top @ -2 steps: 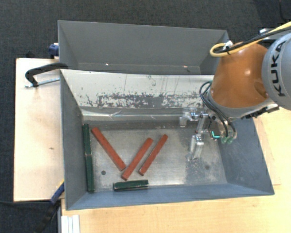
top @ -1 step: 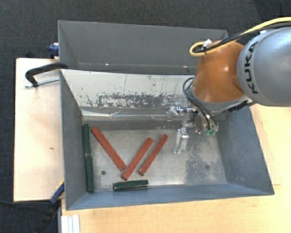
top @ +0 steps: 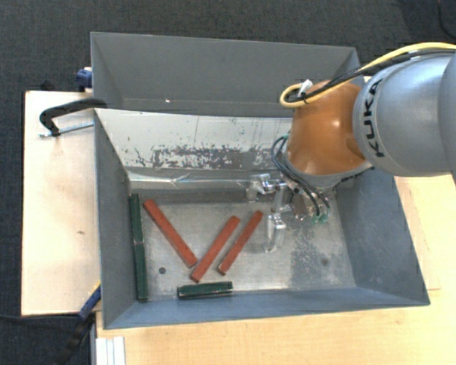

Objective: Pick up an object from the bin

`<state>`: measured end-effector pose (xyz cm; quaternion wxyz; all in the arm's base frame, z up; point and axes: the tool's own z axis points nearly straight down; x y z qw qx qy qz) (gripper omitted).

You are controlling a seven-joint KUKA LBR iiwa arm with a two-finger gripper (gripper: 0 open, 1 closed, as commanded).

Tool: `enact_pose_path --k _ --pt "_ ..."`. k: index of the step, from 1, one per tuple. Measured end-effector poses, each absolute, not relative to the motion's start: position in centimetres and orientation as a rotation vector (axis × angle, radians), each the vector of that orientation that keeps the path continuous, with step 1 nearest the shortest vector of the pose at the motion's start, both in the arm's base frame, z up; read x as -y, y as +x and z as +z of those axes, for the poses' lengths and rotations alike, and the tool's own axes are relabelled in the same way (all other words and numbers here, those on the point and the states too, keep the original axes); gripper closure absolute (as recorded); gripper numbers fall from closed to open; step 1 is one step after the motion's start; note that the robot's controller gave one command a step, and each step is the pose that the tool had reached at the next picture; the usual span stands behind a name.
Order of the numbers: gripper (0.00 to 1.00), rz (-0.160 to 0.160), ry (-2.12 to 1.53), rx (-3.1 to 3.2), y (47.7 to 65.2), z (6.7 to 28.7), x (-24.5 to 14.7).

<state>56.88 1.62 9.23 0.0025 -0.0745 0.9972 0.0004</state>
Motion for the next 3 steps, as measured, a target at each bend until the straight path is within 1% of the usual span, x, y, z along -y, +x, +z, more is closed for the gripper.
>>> enact_pose_path --k 1,2,3 --pt "1.00 0.003 -0.525 -3.092 59.9 7.1 -5.7" --pt "1.00 0.003 -0.525 -3.093 59.9 7.1 -5.7" --pt "1.00 -0.001 -0.625 -3.064 58.8 26.2 -5.1"
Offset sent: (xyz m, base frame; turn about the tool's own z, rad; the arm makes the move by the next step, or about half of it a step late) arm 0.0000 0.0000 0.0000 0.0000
